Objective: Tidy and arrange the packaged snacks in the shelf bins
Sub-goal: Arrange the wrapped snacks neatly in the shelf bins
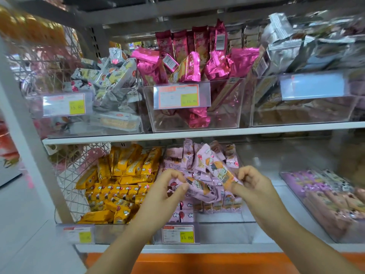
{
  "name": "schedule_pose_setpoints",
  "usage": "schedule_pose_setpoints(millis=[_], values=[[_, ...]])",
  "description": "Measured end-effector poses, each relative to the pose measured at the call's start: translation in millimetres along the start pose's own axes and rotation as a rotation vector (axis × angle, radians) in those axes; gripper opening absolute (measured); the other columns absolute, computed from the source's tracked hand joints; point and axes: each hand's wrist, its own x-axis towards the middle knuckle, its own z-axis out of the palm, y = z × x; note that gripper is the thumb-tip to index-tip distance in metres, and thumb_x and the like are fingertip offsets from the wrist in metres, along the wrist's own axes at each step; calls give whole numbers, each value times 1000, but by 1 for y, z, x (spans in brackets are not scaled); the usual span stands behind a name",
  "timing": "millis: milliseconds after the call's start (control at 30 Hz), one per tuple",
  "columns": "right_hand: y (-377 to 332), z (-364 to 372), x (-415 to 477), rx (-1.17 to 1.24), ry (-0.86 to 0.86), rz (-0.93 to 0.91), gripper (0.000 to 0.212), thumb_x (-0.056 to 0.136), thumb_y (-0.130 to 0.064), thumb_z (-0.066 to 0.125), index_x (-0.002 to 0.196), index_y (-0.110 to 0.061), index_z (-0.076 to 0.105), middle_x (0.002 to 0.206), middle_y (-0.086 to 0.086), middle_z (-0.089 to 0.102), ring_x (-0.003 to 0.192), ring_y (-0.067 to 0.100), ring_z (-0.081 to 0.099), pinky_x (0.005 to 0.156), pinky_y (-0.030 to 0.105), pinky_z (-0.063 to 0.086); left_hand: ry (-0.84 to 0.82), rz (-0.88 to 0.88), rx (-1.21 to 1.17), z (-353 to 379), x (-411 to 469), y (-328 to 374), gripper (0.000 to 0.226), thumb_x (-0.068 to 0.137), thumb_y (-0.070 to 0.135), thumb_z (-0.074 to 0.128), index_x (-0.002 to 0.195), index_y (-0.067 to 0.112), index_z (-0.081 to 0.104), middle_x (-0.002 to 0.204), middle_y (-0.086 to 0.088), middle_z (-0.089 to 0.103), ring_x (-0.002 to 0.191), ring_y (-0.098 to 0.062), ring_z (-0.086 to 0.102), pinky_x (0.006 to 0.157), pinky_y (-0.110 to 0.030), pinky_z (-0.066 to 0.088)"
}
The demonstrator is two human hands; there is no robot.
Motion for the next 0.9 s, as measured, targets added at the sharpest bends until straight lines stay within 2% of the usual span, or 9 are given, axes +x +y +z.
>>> schedule_pose_setpoints(millis=[67, 133, 267, 367, 467, 567, 667, 767, 900], values=[[2, 0, 2, -60, -87, 65, 27, 76, -2, 74, 78, -14, 49, 85, 7, 65, 73, 14, 60, 60, 28, 47, -38, -24, 6, 3, 3, 0, 12, 94, 25, 55, 97, 33, 47, 66, -3, 47, 47, -22, 42, 49, -32, 42], [6, 1, 4, -209, -154, 75, 28, 78, -4, 73, 91, -19, 54, 97, 8, 65, 77, 17, 59, 64, 32, 50, -72, -62, 26, 5, 5, 2, 14, 95, 23, 53, 102, 30, 43, 55, 1, 36, 41, -12, 29, 44, -24, 29], [9, 3, 5, -454, -299, -3, 48, 81, -16, 72, 111, -43, 46, 95, -11, 58, 72, -2, 55, 71, 19, 49, -132, -69, 92, 8, 11, -1, 22, 95, 30, 51, 106, 47, 40, 83, -26, 55, 47, -14, 35, 53, -27, 36], [11, 4, 2, -705, -336, -120, 44, 85, -29, 67, 104, -58, 40, 89, -29, 58, 85, -13, 55, 75, 11, 46, -178, -35, 141, 12, 14, -3, 26, 96, 29, 50, 104, 53, 42, 102, 10, 58, 57, -9, 48, 60, -25, 44], [14, 8, 3, -758, -312, -224, 11, 83, -43, 64, 84, -47, 54, 81, -19, 61, 79, -3, 56, 72, 24, 48, -217, 33, 233, 15, 18, -2, 24, 97, 25, 47, 92, 48, 44, 103, 28, 44, 88, 10, 48, 72, -9, 39], [13, 8, 8, -775, -300, -231, 23, 82, -36, 69, 68, -40, 50, 78, -10, 52, 73, 3, 51, 67, 26, 45, -215, 60, 255, 16, 25, -9, 21, 94, 23, 53, 83, 41, 48, 96, 19, 48, 92, 9, 46, 77, -6, 32], [10, -1, 12, -719, -325, -112, 19, 81, -23, 71, 79, -26, 53, 78, 1, 64, 66, 6, 62, 70, 34, 52, -177, 67, 254, 14, 29, -15, 13, 92, 30, 57, 82, 36, 53, 97, 19, 53, 98, 8, 48, 84, -12, 33], [13, -10, 15, -735, -353, -35, 28, 81, -18, 68, 100, -29, 51, 71, -4, 65, 53, 10, 55, 56, 24, 46, -208, 74, 368, 12, 31, -15, 20, 92, 31, 57, 95, 47, 45, 114, 28, 47, 104, 18, 41, 85, 0, 27], [19, -7, 15, -723, -451, 34, 19, 80, -14, 70, 92, -20, 56, 58, -18, 62, 47, -1, 48, 49, 12, 35, -262, 73, 466, 15, 32, -14, 48, 88, 31, 64, 126, 48, 39, 129, 24, 38, 111, 10, 36, 83, 4, 25]])
